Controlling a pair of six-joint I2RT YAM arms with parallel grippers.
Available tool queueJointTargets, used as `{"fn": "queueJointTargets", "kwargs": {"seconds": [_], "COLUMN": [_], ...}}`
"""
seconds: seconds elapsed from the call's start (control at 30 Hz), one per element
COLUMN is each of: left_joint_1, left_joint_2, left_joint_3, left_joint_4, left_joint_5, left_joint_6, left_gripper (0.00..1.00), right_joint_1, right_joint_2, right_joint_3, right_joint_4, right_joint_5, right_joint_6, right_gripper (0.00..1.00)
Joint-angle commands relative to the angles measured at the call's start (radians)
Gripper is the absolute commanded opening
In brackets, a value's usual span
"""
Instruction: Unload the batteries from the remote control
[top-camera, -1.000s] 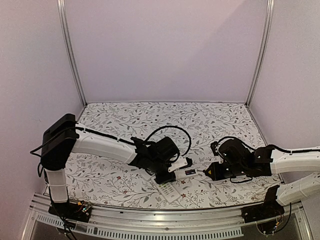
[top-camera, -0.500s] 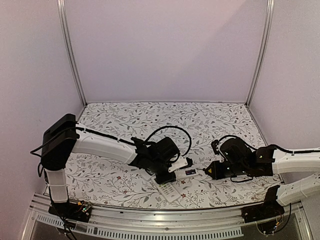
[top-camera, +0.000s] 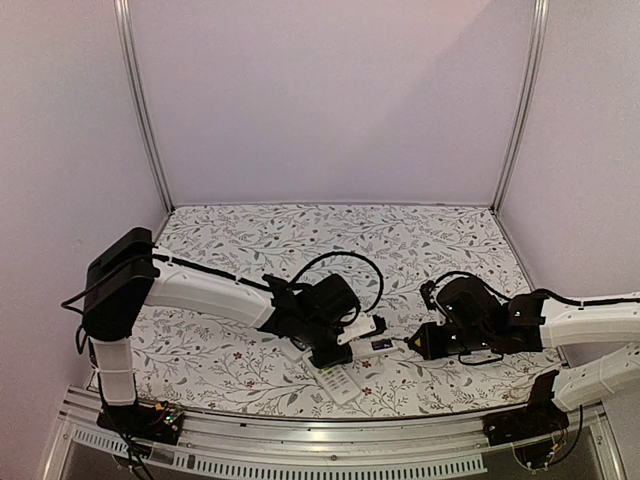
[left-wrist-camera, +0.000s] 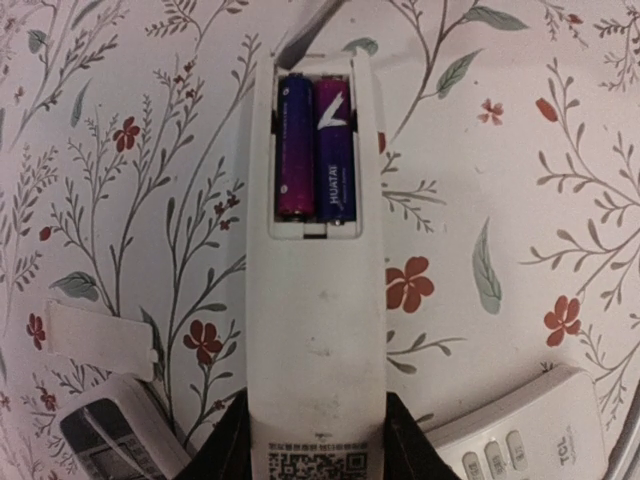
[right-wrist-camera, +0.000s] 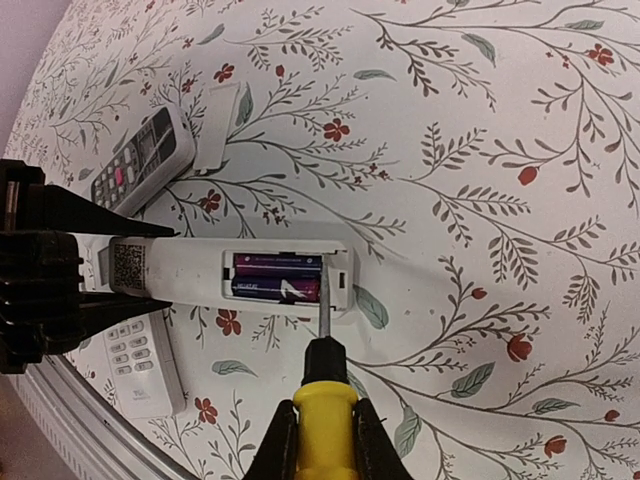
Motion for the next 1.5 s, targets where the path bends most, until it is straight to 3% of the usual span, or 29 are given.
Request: {"fn": "queueJointTargets", "kwargs": {"seconds": [0.0,1.47], "left_joint_1": [-0.018,-0.018], "left_joint_2": [0.032,0.047], "left_joint_3": [0.002,0.005], "left_joint_4": [-0.038,-0.043], "left_joint_5": [-0.007,-0.038], "left_joint_6": [0.014,0.016], "left_gripper": [0.0,0.0], "right_joint_1": [0.008,0.007], "right_joint_2": [0.015,0.009], "right_joint_3": [0.018,0.042], "right_joint_4": [0.001,-0.09], "right_joint_5": [0.004,0.031], "right_joint_6": [0.002,0.028], "right_gripper": [0.0,0.0]}}
